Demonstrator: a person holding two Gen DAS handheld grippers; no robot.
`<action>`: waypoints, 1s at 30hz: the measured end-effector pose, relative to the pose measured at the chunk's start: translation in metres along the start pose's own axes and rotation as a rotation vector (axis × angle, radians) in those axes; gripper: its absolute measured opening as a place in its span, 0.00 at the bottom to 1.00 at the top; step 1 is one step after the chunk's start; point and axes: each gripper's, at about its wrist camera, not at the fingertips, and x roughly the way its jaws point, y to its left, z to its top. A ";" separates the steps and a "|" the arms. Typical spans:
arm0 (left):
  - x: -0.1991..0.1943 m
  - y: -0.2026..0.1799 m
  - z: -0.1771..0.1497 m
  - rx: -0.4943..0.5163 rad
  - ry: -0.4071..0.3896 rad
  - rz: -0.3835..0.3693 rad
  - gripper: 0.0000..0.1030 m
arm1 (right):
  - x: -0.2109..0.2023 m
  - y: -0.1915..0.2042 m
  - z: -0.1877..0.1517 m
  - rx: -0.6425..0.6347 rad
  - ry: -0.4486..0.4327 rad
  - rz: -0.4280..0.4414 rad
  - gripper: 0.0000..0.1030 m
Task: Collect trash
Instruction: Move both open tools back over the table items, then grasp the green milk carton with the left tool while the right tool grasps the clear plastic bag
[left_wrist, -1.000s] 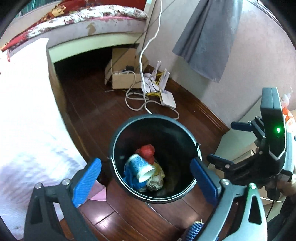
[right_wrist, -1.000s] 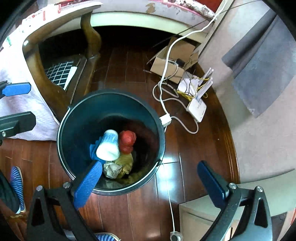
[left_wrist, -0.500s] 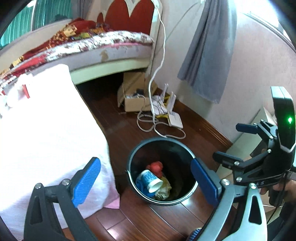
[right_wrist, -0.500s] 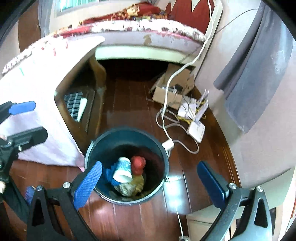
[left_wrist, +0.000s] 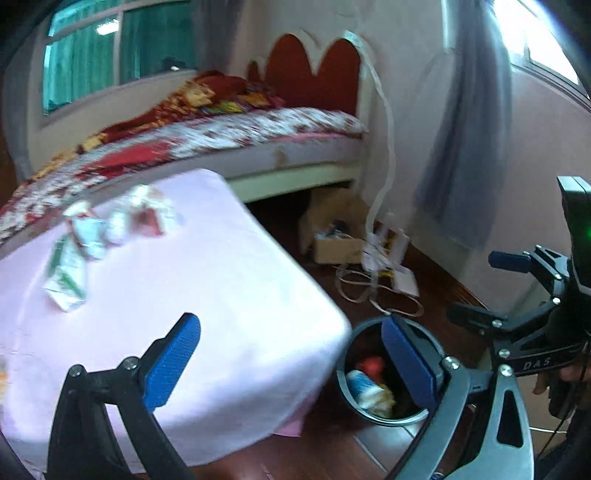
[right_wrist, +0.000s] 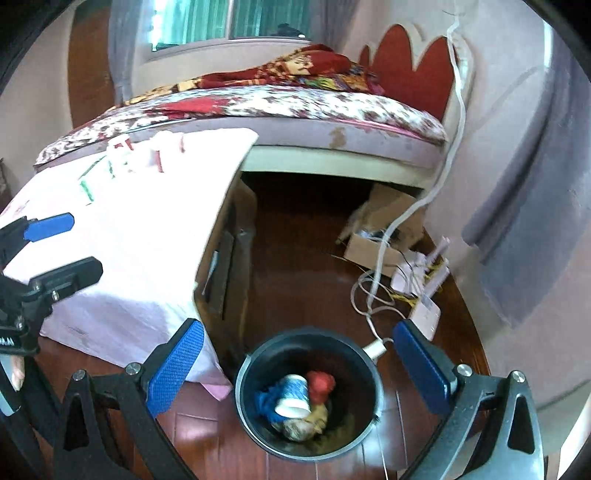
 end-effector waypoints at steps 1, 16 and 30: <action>-0.002 0.006 0.001 -0.007 -0.006 0.015 0.96 | 0.002 0.006 0.005 -0.007 -0.005 0.009 1.00; -0.013 0.149 -0.002 -0.173 -0.033 0.261 0.97 | 0.042 0.114 0.082 -0.035 -0.072 0.168 1.00; 0.047 0.229 0.004 -0.268 0.024 0.339 0.97 | 0.097 0.146 0.131 0.016 -0.132 0.184 1.00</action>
